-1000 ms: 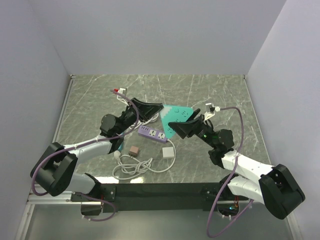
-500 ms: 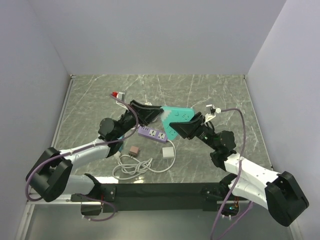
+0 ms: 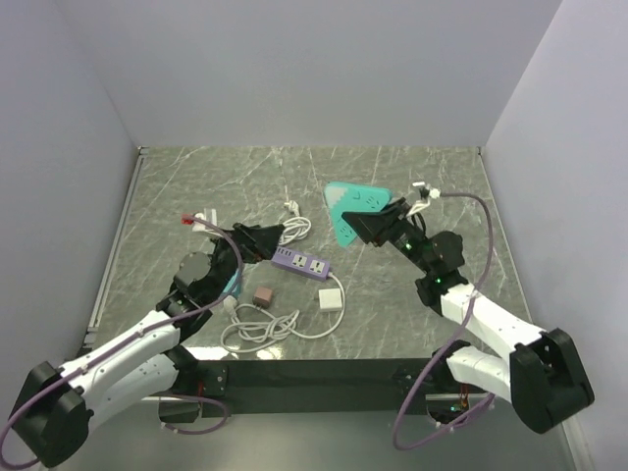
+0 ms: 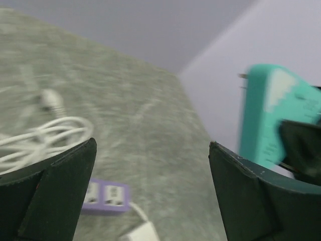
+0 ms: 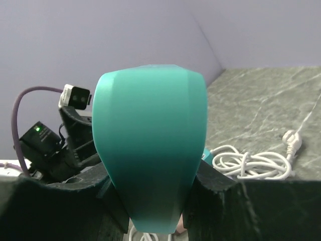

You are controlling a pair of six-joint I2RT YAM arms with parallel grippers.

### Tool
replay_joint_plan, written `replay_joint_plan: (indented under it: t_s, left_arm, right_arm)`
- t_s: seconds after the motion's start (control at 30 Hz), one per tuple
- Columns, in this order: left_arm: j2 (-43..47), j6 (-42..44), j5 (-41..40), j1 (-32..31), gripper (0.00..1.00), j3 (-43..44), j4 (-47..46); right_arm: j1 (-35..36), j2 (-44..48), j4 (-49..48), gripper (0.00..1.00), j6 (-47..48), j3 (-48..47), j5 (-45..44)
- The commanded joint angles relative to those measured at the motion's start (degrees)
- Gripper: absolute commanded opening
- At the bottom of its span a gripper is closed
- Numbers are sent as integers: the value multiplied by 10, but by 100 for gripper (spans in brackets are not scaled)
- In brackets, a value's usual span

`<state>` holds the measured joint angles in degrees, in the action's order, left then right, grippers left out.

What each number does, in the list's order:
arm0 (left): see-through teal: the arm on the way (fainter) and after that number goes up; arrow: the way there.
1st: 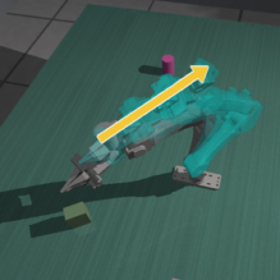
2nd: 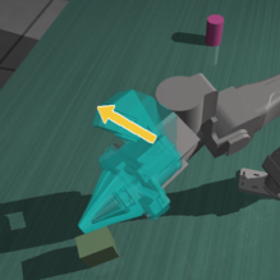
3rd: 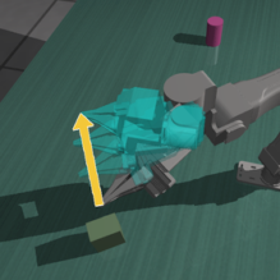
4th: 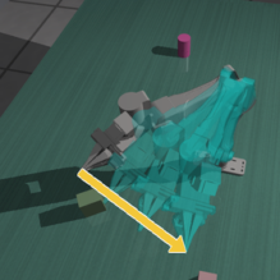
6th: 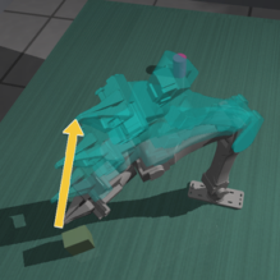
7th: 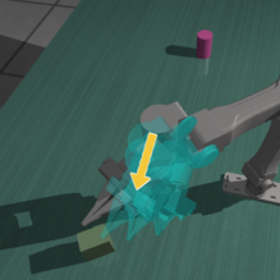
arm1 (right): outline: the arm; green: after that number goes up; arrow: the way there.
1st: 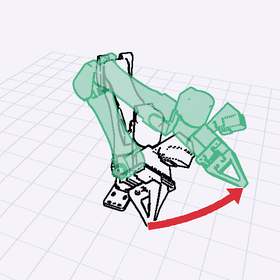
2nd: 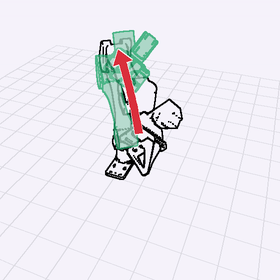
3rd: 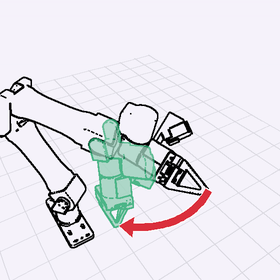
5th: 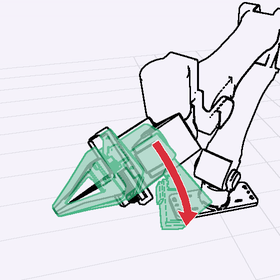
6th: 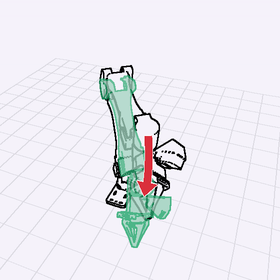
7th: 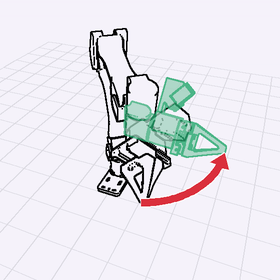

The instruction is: Insert the plug

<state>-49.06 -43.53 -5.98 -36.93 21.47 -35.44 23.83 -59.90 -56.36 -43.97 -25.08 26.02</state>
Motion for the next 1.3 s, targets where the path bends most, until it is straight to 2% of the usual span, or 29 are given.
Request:
replay_joint_plan:
  t_s: [0.0, 0.03, 0.17, 0.3, 0.43, 0.6, 0.73, 0.83, 1.13, 1.23, 1.27]
  left_arm:
    - [24, 34, -201, -1, 99, 17, 184]
    - [25, 29, -264, -1, 100, 19, 233]
    - [-6, 2, -357, -2, 99, 39, 331]
    - [-53, -43, -415, -3, 99, 63, 395]
    - [-106, -66, -468, -2, 99, 79, 439]
    - [-153, -61, -449, 7, 100, 84, 418]
    - [-204, -38, -380, 42, 99, 97, 402]
    - [-235, -33, -367, 43, 99, 102, 397]
    - [-307, -6, -301, 45, 91, 125, 365]
    - [-339, 2, -269, 43, 81, 127, 338]
    - [-353, 5, -257, 41, 67, 125, 326]
  right_arm:
    - [-1, -38, 12, 0, 5, -75, 53]
    - [-2, -63, 39, 0, 5, -100, 74]
    - [8, -120, 75, 0, 4, -146, 112]
    - [27, -168, 174, 0, 30, -198, 136]
    - [35, -189, 178, 0, 29, -200, 142]
    - [39, -194, 193, 0, 39, -201, 145]
    - [39, -189, 192, 0, 35, -198, 148]
    - [39, -182, 196, 0, 39, -198, 144]
    - [41, -183, 204, 0, 43, -199, 143]
    - [42, -189, 216, 0, 50, -203, 143]
    - [43, -191, 218, 0, 50, -203, 147]
